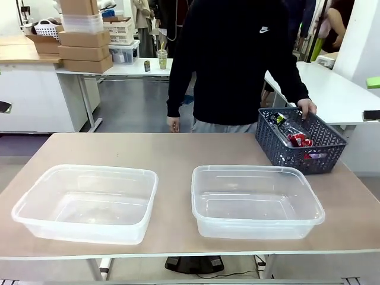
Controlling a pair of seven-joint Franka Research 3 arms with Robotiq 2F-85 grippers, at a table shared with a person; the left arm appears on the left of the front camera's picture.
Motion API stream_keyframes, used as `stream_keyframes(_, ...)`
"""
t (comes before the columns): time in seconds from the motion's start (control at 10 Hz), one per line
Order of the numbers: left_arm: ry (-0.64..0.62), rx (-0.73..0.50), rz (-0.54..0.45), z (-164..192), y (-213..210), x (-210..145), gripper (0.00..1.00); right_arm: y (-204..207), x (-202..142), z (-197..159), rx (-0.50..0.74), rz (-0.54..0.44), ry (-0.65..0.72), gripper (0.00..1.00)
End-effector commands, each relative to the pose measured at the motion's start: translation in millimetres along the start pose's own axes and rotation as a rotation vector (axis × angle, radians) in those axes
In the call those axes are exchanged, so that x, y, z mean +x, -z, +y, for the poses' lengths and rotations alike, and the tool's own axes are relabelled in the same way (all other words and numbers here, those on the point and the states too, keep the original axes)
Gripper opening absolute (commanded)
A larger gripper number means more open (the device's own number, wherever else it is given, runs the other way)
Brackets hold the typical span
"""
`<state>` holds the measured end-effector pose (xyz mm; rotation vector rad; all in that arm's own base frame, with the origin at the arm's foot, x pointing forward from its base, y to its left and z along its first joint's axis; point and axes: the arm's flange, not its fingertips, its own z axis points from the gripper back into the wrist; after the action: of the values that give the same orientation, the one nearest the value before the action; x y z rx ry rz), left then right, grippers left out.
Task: Sort the waste into each basket.
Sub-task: Pick up the Organizing box on the left side of the table and lift it.
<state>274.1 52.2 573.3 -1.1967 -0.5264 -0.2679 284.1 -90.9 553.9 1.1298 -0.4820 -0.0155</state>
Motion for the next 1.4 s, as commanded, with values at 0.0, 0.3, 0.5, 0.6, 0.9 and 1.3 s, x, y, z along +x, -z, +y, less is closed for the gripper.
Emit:
stream_keyframes(0.0, 0.019, -0.021, -0.008, 1.4, -1.1, 3.1, 1.0, -2.3, 4.4, -1.6, 0.016, -0.009, -0.024, 1.0)
stream_keyframes(0.3, 0.131, 0.649, 0.47, 1.5, 16.3, -9.3, 1.0, 128.4, 1.6, 83.4, -0.2, 0.151, -0.046, 1.0)
stream_keyframes(0.5, 0.113, 0.932, 0.606, 13.0, 25.2, -18.0, 1.0, 241.4, -50.3, 139.1, -0.314, 0.376, -0.206, 1.0)
stream_keyframes(0.6, 0.135, 0.918, 0.604, 24.3, 33.8, -25.0, 1.0, 271.8, -87.0, 156.0, -0.291, 0.497, -0.339, 1.0)
stream_keyframes(0.9, 0.071, 0.347, 0.24, 38.9, 64.3, -7.5, 1.0, 283.6, -128.4, 162.5, -0.305, 0.54, -0.325, 1.0)
stream_keyframes(1.3, 0.11, 0.775, 0.305, 52.2, 82.6, -5.7, 1.0, 349.3, -142.7, 178.8, -0.384, 0.681, -0.333, 1.0)
